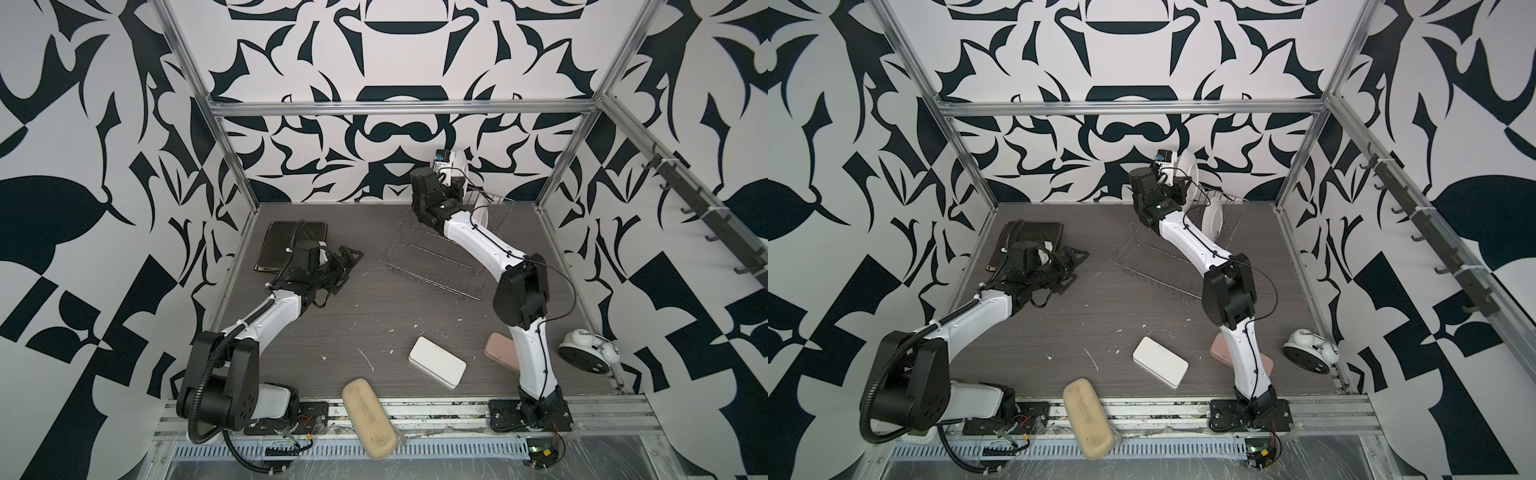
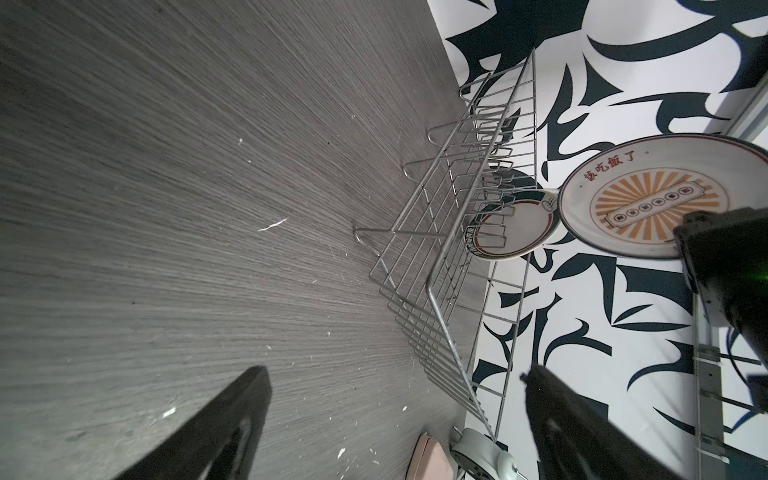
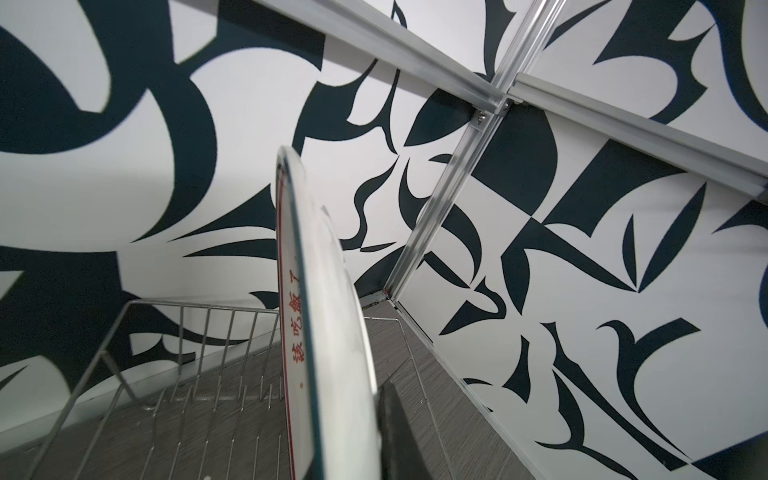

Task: Unload the plates from the dish rack
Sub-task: 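Lift the sunburst plate from the rack with the right gripper while the left gripper approaches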

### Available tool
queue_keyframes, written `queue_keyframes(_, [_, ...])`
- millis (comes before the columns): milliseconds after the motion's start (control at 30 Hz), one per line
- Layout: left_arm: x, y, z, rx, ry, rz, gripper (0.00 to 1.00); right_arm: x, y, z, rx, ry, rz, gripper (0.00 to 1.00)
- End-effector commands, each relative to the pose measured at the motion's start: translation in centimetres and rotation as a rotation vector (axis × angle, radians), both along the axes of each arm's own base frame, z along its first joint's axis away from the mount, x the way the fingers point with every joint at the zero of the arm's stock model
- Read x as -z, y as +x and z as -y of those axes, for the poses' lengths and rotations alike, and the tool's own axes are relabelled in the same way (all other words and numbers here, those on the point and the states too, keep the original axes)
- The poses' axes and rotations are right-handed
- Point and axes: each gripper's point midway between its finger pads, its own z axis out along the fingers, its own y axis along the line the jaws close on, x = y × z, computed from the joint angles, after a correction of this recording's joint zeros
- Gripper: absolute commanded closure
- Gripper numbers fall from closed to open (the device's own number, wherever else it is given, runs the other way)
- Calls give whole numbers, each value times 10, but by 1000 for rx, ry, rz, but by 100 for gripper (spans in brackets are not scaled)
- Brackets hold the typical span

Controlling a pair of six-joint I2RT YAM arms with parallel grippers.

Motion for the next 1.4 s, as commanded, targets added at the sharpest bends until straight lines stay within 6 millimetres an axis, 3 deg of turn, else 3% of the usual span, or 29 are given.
queue_keyframes(0, [-22, -2, -5, 10, 22, 46, 1, -72, -37, 2, -82, 146, 154, 100])
queue_keyframes(333, [-53, -8, -52, -48, 129, 90, 1, -65, -120, 3, -436, 513, 97, 100])
queue_keyframes(433, [-66, -11, -61, -50, 166, 108, 1, -59, -145, -9, -579, 629, 80, 100])
queue_keyframes(500, [-75, -13, -62, -44, 188, 124, 1, -54, -160, -29, -721, 727, 49, 100])
queue_keyframes(633, [-95, -15, -62, -30, 202, 152, 1, -27, -179, -61, -852, 933, -60, 100])
queue_keyframes(900, [-133, -19, -65, -42, 218, 212, 1, 22, -192, -113, -970, 1298, -162, 100])
queue_keyframes(1167, [-156, -22, -66, -22, 250, 231, 1, 64, -216, -176, -1012, 1348, -312, 100])
queue_keyframes(1367, [-154, -22, -68, -14, 279, 203, 1, 98, -227, -231, -1043, 1397, -430, 100])
